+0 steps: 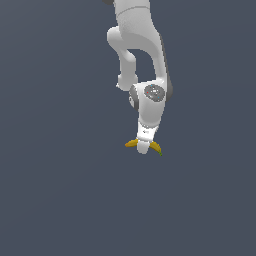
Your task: Pick up the object and move it to a goal position.
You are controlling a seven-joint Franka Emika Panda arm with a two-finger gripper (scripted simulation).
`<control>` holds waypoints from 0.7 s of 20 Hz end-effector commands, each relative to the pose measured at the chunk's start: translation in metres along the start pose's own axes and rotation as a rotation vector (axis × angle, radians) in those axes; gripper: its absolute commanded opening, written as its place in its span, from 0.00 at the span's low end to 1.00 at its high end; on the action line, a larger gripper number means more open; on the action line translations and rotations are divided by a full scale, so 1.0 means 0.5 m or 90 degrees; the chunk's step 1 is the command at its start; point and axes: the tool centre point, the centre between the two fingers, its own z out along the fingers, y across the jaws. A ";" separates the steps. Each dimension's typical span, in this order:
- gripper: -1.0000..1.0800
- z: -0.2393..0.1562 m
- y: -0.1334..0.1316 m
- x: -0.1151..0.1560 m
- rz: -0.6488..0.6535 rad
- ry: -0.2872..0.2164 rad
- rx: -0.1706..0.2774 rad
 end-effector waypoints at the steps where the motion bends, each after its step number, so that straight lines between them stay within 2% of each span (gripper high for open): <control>1: 0.96 0.015 -0.001 0.000 -0.001 0.000 0.001; 8: 0.96 0.078 -0.003 -0.001 -0.003 0.000 0.001; 13: 0.96 0.092 -0.002 0.000 -0.003 0.000 0.000; 14: 0.00 0.092 -0.002 0.000 -0.003 0.000 0.000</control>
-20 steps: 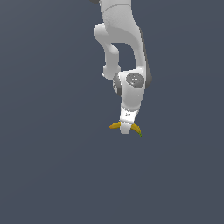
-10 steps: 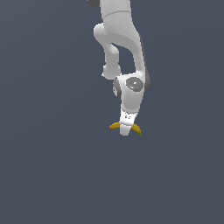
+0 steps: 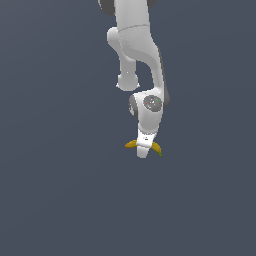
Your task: Pick up the object and move it to a goal position.
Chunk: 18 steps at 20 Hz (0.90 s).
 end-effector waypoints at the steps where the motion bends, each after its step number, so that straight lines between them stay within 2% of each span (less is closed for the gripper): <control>1: 0.00 0.001 0.003 -0.001 0.001 0.000 -0.001; 12: 0.00 -0.002 0.001 0.000 -0.001 0.000 -0.001; 18: 0.00 -0.037 0.014 -0.021 -0.001 0.000 -0.001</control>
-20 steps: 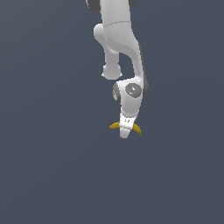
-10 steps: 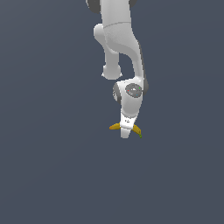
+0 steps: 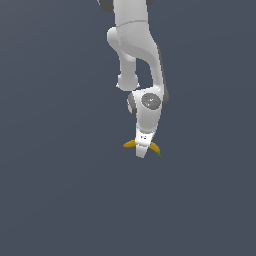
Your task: Pick up the object and move it to a goal position.
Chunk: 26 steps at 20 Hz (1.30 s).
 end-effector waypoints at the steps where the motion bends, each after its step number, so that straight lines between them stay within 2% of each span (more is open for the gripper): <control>1: 0.00 -0.024 0.010 -0.013 0.001 0.000 -0.002; 9: 0.00 -0.144 0.054 -0.084 0.000 0.001 -0.002; 26: 0.00 -0.490 0.183 -0.284 -0.001 0.003 -0.001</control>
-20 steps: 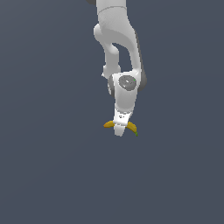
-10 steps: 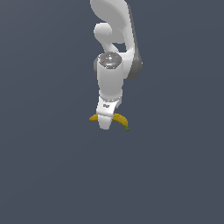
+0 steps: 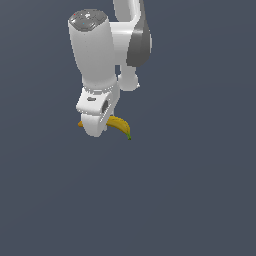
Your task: Pick up the object and move it to a goal position.
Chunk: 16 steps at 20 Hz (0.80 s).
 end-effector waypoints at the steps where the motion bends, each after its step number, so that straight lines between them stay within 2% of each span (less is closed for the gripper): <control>1: 0.00 -0.052 0.019 -0.029 0.000 0.000 -0.001; 16: 0.00 -0.268 0.107 -0.155 0.002 -0.001 -0.001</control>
